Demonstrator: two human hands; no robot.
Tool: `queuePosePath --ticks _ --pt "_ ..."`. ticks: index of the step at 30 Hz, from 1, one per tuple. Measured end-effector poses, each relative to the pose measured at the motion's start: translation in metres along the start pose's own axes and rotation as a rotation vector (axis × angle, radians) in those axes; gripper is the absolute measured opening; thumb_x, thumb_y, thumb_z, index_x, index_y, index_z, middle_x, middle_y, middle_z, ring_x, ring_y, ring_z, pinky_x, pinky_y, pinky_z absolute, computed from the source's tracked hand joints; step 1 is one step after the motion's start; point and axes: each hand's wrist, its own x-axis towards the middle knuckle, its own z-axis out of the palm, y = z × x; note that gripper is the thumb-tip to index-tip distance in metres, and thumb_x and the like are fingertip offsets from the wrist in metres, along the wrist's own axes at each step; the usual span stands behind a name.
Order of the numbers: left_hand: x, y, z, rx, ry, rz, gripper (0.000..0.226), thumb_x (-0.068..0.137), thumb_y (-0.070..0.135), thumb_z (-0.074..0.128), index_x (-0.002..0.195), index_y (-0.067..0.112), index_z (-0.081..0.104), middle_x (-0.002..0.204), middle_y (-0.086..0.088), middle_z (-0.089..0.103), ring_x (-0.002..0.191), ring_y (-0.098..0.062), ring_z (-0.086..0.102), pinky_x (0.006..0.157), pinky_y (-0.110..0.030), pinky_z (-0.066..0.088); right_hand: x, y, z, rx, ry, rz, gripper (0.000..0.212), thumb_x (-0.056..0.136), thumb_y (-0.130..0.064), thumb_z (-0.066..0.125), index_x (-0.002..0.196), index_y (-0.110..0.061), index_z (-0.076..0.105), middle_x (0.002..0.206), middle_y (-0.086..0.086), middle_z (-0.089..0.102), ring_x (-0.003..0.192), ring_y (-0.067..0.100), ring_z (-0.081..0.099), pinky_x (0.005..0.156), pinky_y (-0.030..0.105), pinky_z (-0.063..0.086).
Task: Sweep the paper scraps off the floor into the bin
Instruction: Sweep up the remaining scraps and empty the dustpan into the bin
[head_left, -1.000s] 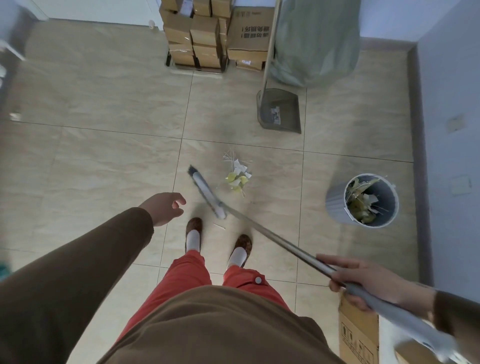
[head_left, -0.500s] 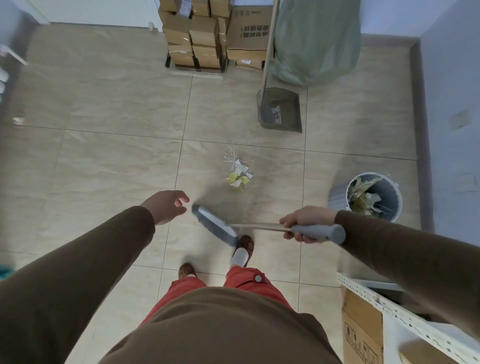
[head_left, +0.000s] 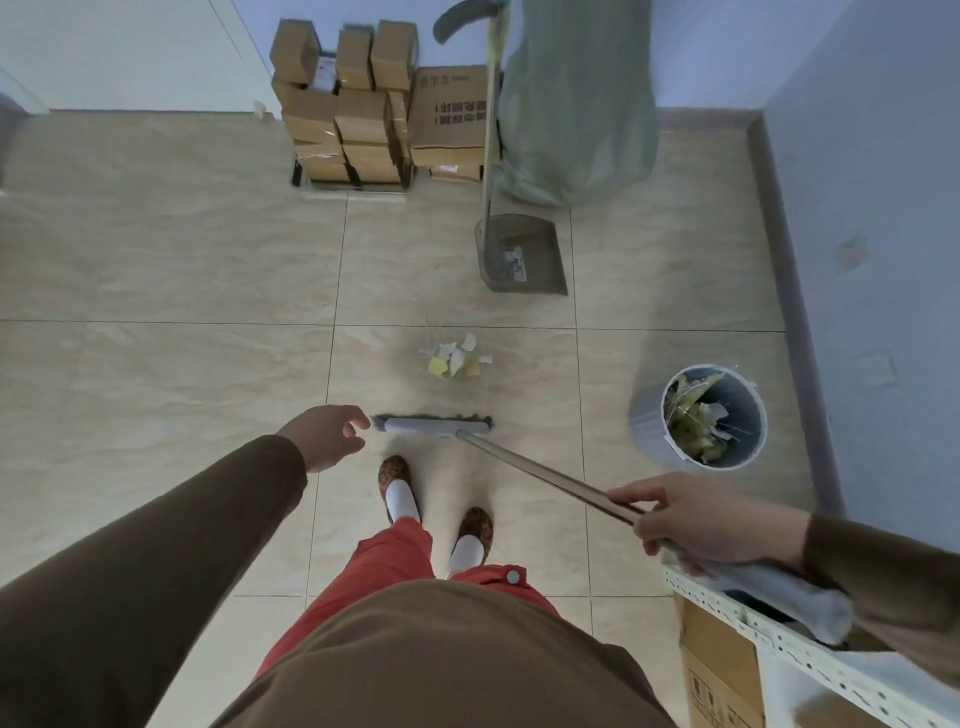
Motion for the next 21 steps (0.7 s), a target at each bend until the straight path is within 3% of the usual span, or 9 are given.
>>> queuePosePath --ticks 4,6,9,12,16,19,21 --pt "0.025 0.019 -0.026 0.025 0.009 0.033 0.031 0.094 0.023 0.061 0.125 0.022 0.063 0.116 -0.002 0.068 0.105 -0.021 0.063 0.091 -0.033 0.049 -0.039 0.009 -0.015 0.064 -0.008 -0.013 0.045 0.096 -0.011 0.059 0.121 -0.049 0.056 0.078 0.005 0.073 0.046 0.017 0.055 0.048 0.031 0.050" --pt "0.042 0.032 -0.044 0.005 0.045 0.053 0.029 0.093 0.021 0.061 0.122 0.023 0.065 0.116 -0.003 0.068 0.105 -0.022 0.063 0.092 -0.034 0.050 -0.047 0.012 -0.023 0.196 -0.004 -0.001 0.046 0.096 -0.010 0.059 0.123 -0.047 0.057 0.080 0.006 0.073 0.046 0.020 0.053 0.046 0.034 0.046" --pt "0.074 0.057 -0.082 -0.103 0.150 0.085 0.027 0.092 0.018 0.062 0.117 0.026 0.066 0.116 -0.003 0.068 0.103 -0.022 0.063 0.091 -0.036 0.051 -0.042 0.006 -0.036 0.377 0.024 -0.013 0.048 0.096 -0.003 0.058 0.131 -0.036 0.054 0.077 0.009 0.070 0.040 0.021 0.050 0.036 0.028 0.040" --pt "0.113 0.093 -0.139 -0.255 0.292 0.164 0.030 0.092 0.017 0.062 0.121 0.023 0.064 0.121 -0.005 0.066 0.108 -0.024 0.063 0.087 -0.033 0.051 -0.019 -0.018 -0.047 0.482 0.054 -0.027 0.047 0.096 -0.003 0.057 0.133 -0.032 0.052 0.075 0.009 0.066 0.041 0.021 0.049 0.036 0.028 0.041" --pt "0.168 0.156 -0.234 -0.247 0.530 0.314 0.051 0.090 0.021 0.065 0.139 0.017 0.050 0.144 -0.012 0.048 0.131 -0.031 0.047 0.110 -0.041 0.039 0.023 -0.065 -0.076 0.538 0.131 -0.018 0.043 0.097 -0.006 0.054 0.131 -0.032 0.051 0.079 0.011 0.062 0.042 0.018 0.051 0.037 0.027 0.044" --pt "0.212 0.200 -0.307 -0.157 0.705 0.346 0.071 0.082 0.025 0.069 0.144 0.017 0.036 0.152 -0.015 0.032 0.140 -0.037 0.032 0.116 -0.048 0.032 0.046 -0.101 -0.104 0.576 0.142 0.015 0.043 0.100 -0.009 0.051 0.137 -0.030 0.045 0.077 0.009 0.061 0.043 0.016 0.052 0.037 0.026 0.044" --pt "0.239 0.224 -0.352 -0.085 0.730 0.320 0.086 0.079 0.026 0.070 0.151 0.021 0.023 0.160 -0.015 0.020 0.147 -0.039 0.021 0.120 -0.050 0.026 0.059 -0.119 -0.119 0.592 0.145 0.035 0.045 0.102 -0.011 0.050 0.144 -0.025 0.042 0.078 0.009 0.061 0.043 0.015 0.052 0.036 0.026 0.044"
